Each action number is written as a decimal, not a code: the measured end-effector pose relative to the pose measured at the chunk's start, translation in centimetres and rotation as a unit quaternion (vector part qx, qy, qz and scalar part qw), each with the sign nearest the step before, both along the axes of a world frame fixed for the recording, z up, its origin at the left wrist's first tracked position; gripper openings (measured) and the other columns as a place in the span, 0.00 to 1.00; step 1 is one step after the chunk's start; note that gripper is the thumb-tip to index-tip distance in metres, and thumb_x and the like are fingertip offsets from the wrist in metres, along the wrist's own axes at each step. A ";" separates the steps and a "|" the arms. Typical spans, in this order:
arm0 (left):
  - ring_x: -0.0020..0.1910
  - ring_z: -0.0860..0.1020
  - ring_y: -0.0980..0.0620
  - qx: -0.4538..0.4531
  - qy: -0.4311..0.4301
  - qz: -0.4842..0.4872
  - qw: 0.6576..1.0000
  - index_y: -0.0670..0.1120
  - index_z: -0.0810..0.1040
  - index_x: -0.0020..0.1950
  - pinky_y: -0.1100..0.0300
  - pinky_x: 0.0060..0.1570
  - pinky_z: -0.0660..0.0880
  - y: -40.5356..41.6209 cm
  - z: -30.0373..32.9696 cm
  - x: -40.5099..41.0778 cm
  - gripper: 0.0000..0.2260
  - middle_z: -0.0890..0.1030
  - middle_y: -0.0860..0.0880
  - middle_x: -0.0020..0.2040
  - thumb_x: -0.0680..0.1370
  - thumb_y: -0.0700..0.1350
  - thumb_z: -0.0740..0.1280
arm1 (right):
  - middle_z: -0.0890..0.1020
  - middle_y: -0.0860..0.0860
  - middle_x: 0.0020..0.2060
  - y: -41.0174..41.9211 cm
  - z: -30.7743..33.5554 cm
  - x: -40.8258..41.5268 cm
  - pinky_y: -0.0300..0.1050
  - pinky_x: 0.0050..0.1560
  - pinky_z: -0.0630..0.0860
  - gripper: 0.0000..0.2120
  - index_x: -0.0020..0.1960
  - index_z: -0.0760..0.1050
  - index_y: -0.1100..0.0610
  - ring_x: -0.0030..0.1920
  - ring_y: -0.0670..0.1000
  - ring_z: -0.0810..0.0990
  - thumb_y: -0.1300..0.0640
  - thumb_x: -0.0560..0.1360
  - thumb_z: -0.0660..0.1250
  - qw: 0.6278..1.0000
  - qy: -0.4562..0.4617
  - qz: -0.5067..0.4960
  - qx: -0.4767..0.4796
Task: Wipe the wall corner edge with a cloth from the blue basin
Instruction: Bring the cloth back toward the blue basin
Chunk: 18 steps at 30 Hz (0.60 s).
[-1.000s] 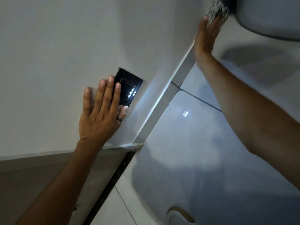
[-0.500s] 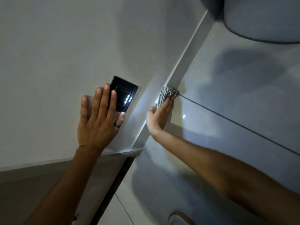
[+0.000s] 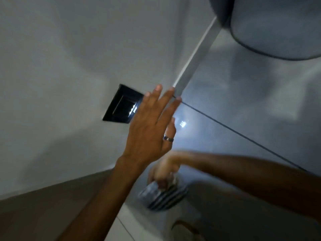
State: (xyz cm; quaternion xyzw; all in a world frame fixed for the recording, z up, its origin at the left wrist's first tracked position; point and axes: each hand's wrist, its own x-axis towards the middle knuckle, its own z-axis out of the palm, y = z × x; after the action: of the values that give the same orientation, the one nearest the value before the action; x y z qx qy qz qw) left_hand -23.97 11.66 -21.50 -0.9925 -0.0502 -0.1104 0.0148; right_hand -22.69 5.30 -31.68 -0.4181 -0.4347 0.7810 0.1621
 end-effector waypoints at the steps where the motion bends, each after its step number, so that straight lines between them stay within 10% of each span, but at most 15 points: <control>1: 0.88 0.50 0.41 0.015 0.004 0.042 0.999 0.39 0.65 0.84 0.46 0.88 0.47 -0.7 -0.5 -0.4 0.26 0.64 0.38 0.85 0.89 0.51 0.57 | 0.82 0.62 0.58 0.0 -0.2 2.9 0.55 0.61 0.77 0.09 0.53 0.80 0.57 0.61 0.62 0.80 0.59 0.74 0.67 0.999 -0.032 0.006 -0.017; 4: 0.87 0.40 0.42 -0.012 0.071 0.108 0.992 0.38 0.59 0.87 0.45 0.87 0.38 -3.2 0.8 -1.2 0.36 0.57 0.36 0.87 0.87 0.61 0.55 | 0.81 0.66 0.60 -2.4 4.0 12.9 0.55 0.59 0.77 0.11 0.51 0.83 0.57 0.59 0.63 0.81 0.69 0.76 0.65 0.991 -0.114 0.014 -0.074; 11: 0.88 0.44 0.40 -0.113 0.057 0.240 0.963 0.40 0.60 0.89 0.36 0.86 0.50 -9.1 11.8 2.9 0.34 0.54 0.38 0.88 0.89 0.61 0.52 | 0.88 0.47 0.46 -10.5 24.1 28.1 0.40 0.44 0.84 0.12 0.55 0.80 0.47 0.46 0.46 0.87 0.52 0.73 0.76 0.952 -0.157 -0.262 -0.032; 18: 0.87 0.49 0.34 -0.187 0.034 0.233 0.954 0.43 0.59 0.88 0.42 0.86 0.44 -11.8 21.6 11.1 0.33 0.55 0.38 0.88 0.88 0.61 0.54 | 0.82 0.51 0.52 -11.6 32.7 39.5 0.46 0.59 0.79 0.14 0.60 0.76 0.56 0.52 0.45 0.81 0.64 0.76 0.63 0.752 -0.336 -0.555 0.118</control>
State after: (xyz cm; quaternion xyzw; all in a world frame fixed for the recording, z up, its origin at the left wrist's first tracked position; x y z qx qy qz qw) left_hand -12.92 -0.17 0.07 -0.9416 -0.2990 -0.0587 -0.1436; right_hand 16.78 -6.33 1.04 -0.7991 -0.2412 0.3052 0.4585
